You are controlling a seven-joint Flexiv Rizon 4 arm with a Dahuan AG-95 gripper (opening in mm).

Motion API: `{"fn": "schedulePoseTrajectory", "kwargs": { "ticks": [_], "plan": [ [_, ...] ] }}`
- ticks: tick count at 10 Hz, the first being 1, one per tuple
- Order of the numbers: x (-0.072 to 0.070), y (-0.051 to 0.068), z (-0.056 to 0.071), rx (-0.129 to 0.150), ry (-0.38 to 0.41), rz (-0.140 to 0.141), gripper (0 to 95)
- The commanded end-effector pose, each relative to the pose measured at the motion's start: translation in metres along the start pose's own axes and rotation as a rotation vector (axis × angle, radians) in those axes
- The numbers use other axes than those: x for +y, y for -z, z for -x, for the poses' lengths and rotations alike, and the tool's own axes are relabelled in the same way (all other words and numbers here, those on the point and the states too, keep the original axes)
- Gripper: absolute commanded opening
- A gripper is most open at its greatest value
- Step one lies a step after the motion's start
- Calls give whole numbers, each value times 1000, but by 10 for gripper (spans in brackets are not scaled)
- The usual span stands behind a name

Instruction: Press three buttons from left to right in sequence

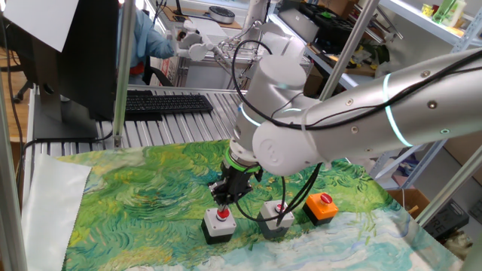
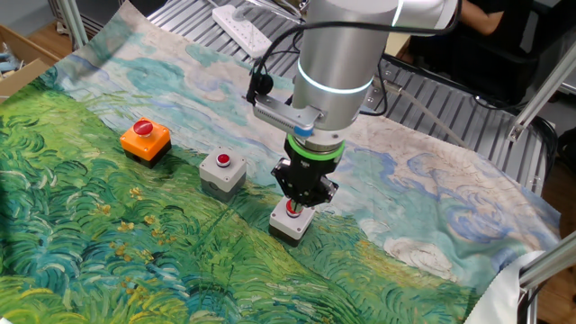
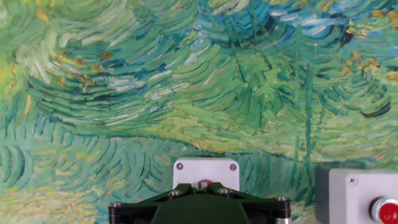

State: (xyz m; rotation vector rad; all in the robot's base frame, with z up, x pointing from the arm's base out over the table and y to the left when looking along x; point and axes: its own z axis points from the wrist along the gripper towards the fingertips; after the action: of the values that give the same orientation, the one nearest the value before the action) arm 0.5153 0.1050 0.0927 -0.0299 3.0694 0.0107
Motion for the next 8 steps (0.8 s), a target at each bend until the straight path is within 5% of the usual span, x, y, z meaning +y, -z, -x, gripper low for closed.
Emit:
{"fn": "schedulePoseTrajectory", "kwargs": {
  "ticks": [1,4,8],
  "plan": [
    [-2,19,-2,26,5,1,0],
    [-11,64,-11,44,8,5,0],
    [-7,69,-16,42,-49,-5,0]
  ]
}}
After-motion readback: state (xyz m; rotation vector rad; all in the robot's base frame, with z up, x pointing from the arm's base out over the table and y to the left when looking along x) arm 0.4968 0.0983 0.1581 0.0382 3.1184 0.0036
